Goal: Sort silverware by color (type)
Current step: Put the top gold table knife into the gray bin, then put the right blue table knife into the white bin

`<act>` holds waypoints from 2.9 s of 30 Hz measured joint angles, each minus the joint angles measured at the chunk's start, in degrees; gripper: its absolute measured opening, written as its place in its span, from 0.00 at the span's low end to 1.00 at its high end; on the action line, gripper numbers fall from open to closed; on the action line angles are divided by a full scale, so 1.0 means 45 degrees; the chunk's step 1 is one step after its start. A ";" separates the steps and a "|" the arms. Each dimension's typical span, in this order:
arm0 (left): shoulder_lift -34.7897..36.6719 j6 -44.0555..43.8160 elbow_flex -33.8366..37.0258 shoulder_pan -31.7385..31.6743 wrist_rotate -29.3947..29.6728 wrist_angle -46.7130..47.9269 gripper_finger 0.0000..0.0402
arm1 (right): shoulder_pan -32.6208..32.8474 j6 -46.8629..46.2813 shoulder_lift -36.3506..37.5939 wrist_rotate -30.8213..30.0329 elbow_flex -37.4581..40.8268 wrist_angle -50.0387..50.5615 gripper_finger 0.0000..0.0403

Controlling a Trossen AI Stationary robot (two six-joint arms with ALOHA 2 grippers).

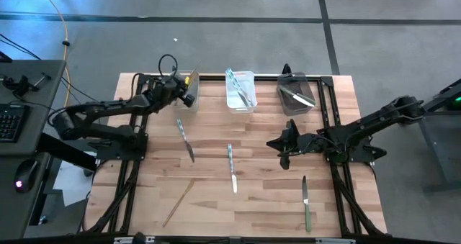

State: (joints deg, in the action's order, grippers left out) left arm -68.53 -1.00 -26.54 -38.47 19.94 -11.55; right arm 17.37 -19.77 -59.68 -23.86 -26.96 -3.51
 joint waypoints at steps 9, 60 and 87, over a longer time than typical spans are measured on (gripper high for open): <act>-0.2131 -0.0096 0.0109 -0.1075 -0.0709 -0.1467 0.00 | 0.0000 0.0126 -0.0005 -0.0032 0.0003 -0.0026 0.00; 0.0806 0.2622 0.0100 0.5998 0.0131 -0.0942 0.00 | 0.0000 0.1400 -0.1997 -0.0248 0.0015 -0.3174 0.00; 0.0869 0.1250 0.3660 0.7382 -0.0272 -0.5141 0.00 | -0.0384 -0.2153 -1.0254 0.0411 -0.8488 0.2710 0.42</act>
State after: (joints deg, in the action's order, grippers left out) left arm -64.62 4.62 -10.07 -5.25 18.72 -34.68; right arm 15.64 -29.46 -105.82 -22.01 -65.16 8.68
